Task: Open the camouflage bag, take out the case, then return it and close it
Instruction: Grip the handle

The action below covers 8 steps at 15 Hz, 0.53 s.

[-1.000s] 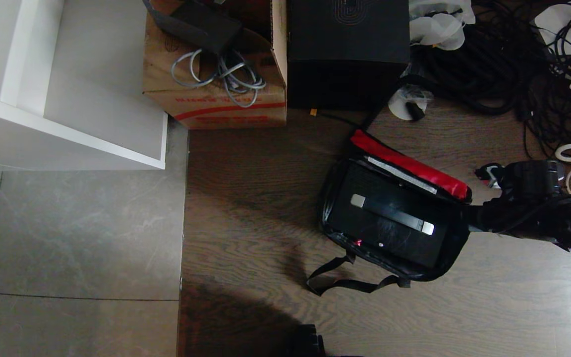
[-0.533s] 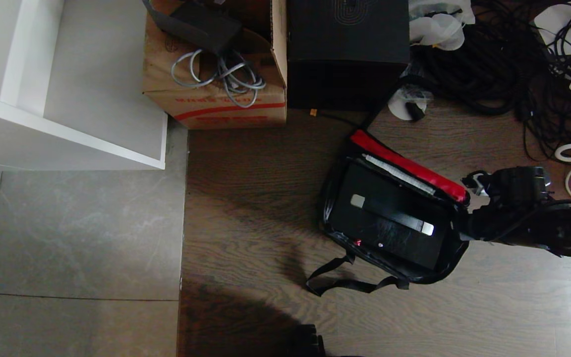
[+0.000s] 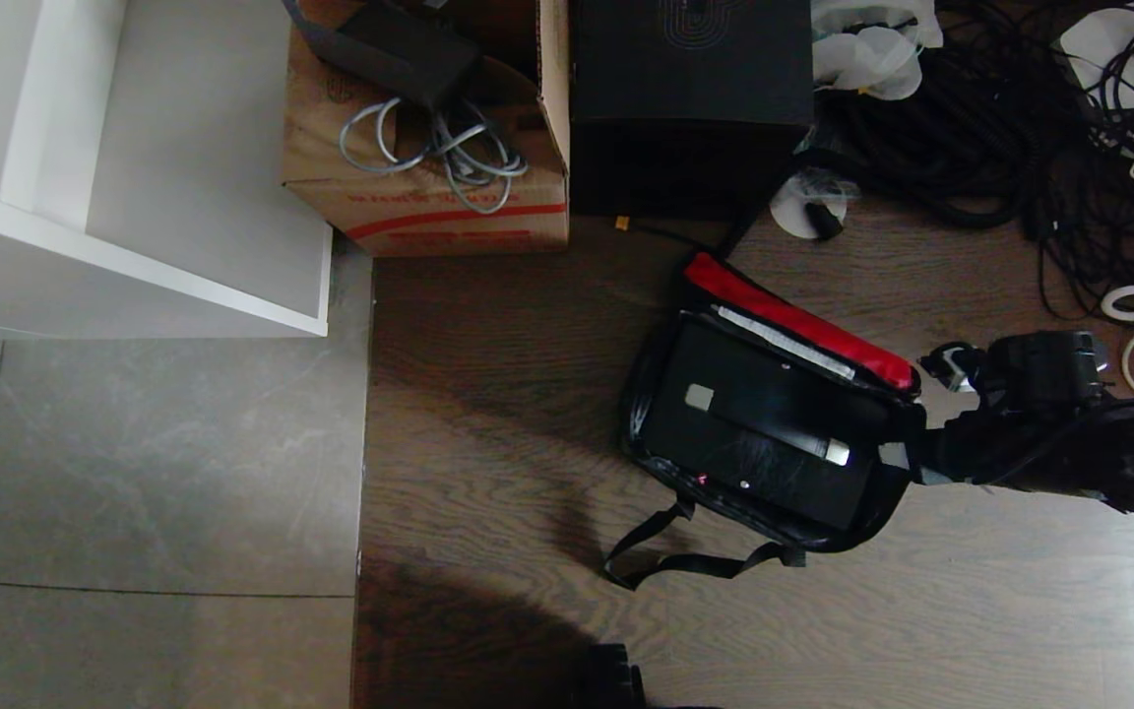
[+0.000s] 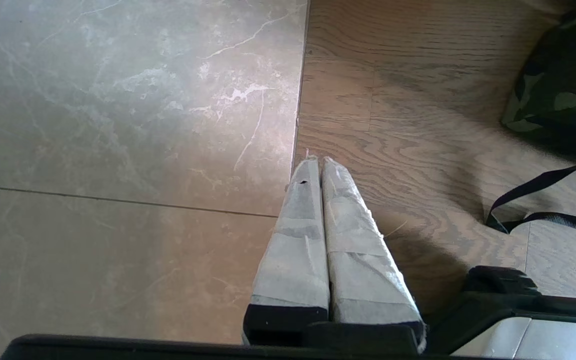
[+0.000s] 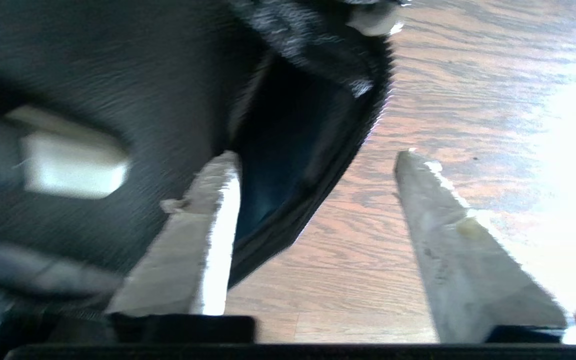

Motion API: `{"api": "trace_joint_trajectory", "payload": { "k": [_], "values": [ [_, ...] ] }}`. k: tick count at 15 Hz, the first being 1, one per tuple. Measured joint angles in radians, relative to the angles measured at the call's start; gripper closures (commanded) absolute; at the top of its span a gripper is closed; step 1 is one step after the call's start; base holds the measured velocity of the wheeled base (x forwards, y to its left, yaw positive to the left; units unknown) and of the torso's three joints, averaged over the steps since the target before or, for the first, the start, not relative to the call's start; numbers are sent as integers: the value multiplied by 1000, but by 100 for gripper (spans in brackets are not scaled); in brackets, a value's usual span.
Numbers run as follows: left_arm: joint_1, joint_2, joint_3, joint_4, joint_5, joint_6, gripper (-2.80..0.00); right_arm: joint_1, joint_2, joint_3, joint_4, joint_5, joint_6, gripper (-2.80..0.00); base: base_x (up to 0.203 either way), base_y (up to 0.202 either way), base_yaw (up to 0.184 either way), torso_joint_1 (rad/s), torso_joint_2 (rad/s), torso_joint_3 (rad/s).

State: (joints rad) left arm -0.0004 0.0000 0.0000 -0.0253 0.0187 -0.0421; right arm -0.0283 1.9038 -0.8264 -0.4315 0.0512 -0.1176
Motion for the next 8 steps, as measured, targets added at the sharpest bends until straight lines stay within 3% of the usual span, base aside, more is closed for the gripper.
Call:
{"api": "trace_joint_trajectory", "payload": {
  "k": [4, 6, 8],
  "values": [
    [0, 0, 0, 0, 0, 0, 0, -2, -81, 40, 2, 132, -59, -280, 0, 0, 0, 0, 0, 0],
    [0, 0, 0, 0, 0, 0, 0, 0, -123, 67, 28, 152, -134, -280, 0, 0, 0, 0, 0, 0],
    [0, 0, 0, 0, 1, 0, 0, 34, -160, 94, 91, 153, -160, -280, 0, 0, 0, 0, 0, 0]
  ]
}}
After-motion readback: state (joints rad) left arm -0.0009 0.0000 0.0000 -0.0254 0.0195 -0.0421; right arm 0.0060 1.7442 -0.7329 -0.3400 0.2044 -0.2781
